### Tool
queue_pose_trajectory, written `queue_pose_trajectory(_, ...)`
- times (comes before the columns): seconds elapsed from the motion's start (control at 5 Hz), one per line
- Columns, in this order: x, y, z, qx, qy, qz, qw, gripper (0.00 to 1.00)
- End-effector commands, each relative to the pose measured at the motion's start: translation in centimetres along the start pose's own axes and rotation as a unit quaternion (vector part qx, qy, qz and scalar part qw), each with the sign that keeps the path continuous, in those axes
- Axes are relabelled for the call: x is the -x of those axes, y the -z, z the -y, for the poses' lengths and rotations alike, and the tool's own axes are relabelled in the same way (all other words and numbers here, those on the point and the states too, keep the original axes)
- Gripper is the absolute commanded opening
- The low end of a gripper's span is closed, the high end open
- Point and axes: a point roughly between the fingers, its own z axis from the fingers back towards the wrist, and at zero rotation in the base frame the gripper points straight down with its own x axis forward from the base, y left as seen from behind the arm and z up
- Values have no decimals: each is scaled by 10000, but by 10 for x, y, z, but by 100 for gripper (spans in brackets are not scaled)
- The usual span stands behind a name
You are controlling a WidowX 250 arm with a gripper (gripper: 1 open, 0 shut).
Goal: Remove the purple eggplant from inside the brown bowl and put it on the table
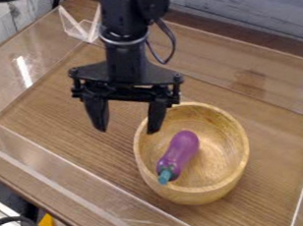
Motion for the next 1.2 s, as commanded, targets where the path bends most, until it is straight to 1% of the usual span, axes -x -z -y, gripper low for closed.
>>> queue_pose_trajectory(0.0,0,0,15,63,-83,105,9999,100)
queue_pose_trajectory(0.4,9,-17,48,160,-96,135,9997,100)
queue_pose_trajectory(0.6,8,-5,43,190,-218,151,9995,100)
queue_pose_trajectory(0.8,8,8,36,183,-356,160,9991,100)
queue_pose_trajectory(1.0,2,17,33,136,24,165,9998,100)
